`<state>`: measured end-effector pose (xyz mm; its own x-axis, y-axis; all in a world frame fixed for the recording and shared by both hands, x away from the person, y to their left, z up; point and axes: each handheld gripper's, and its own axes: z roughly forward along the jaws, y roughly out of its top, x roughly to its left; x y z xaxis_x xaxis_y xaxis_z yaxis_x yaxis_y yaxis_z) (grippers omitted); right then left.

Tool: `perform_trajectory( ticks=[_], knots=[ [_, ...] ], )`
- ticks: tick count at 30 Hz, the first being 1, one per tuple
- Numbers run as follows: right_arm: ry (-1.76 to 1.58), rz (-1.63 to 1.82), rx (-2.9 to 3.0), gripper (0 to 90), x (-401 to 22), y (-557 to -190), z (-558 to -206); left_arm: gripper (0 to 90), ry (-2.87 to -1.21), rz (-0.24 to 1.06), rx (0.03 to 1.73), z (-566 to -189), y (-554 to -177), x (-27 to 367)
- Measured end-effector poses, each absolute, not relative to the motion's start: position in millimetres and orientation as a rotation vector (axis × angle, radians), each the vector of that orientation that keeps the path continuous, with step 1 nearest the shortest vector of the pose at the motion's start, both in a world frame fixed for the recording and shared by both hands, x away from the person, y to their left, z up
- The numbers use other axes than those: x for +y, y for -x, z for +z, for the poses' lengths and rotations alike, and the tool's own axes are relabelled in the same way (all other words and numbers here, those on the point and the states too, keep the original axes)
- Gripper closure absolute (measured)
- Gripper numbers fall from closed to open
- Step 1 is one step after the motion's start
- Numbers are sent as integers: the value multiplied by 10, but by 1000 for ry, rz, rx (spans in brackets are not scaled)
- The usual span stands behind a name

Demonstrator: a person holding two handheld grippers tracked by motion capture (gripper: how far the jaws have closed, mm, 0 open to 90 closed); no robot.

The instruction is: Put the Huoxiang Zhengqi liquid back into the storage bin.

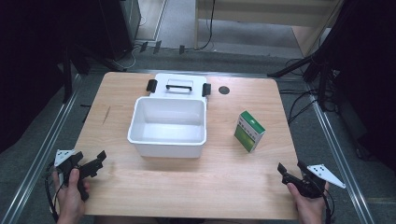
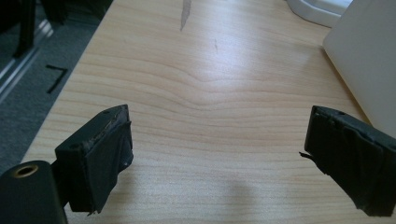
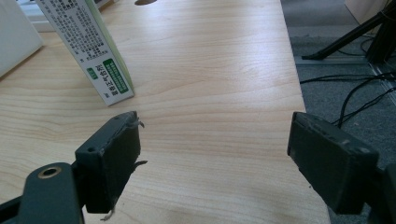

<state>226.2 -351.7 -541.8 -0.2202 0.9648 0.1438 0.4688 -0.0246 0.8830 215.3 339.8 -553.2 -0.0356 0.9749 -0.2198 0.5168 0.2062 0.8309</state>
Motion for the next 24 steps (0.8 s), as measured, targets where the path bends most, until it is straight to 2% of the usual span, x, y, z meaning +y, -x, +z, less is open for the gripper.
perform_trajectory(
  ticks=[8,24],
  knots=[
    [-1500,1186,1729,183,-3499,-2258,-5414,83,-1437,738,1615,-5525,-2111,3375],
    [-1461,1127,1807,194,-3409,-2310,-5359,89,-1445,757,1622,-5522,-2113,3360]
  ],
)
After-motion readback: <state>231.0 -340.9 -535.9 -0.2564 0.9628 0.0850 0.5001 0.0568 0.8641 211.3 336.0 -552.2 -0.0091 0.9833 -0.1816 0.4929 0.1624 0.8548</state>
